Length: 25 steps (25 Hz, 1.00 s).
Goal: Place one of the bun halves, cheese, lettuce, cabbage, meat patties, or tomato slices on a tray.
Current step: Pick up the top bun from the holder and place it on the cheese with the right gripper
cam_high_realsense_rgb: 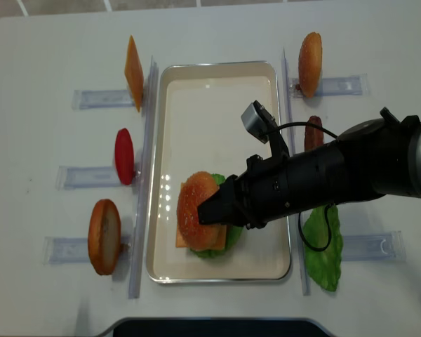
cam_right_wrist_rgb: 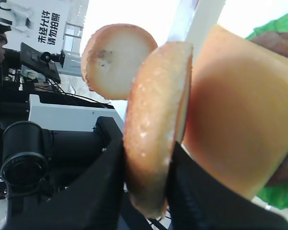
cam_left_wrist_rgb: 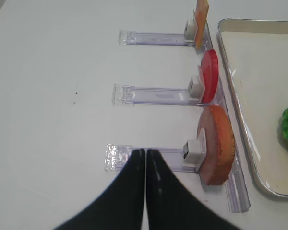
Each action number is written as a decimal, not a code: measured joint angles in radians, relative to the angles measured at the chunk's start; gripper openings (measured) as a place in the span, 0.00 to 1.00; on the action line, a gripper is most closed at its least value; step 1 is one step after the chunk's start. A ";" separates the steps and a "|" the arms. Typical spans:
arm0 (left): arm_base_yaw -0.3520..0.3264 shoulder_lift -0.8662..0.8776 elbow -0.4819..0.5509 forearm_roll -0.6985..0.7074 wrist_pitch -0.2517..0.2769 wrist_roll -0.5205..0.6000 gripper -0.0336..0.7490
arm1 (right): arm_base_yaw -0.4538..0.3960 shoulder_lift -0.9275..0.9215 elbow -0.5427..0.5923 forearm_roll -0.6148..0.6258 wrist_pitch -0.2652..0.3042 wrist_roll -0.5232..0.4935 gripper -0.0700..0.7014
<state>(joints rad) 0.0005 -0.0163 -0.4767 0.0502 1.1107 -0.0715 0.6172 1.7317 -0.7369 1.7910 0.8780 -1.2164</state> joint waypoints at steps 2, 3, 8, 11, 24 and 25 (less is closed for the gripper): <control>0.000 0.000 0.000 0.000 0.000 0.000 0.04 | 0.000 0.000 0.000 0.000 -0.001 0.000 0.38; 0.000 0.000 0.000 0.000 0.000 0.000 0.04 | 0.000 0.000 0.000 0.000 -0.003 0.000 0.40; 0.000 0.000 0.000 0.000 0.000 0.000 0.04 | 0.000 0.000 0.000 -0.002 -0.034 0.003 0.60; 0.000 0.000 0.000 0.000 0.000 0.000 0.04 | 0.000 0.000 0.000 -0.024 -0.064 0.014 0.66; 0.000 0.000 0.000 0.000 0.000 0.000 0.04 | 0.000 -0.039 0.000 -0.214 -0.216 0.113 0.70; 0.000 0.000 0.000 0.000 0.000 0.000 0.04 | -0.001 -0.050 0.000 -0.230 -0.225 0.122 0.70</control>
<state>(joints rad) 0.0005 -0.0163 -0.4767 0.0502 1.1107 -0.0715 0.6160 1.6813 -0.7369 1.5608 0.6527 -1.0947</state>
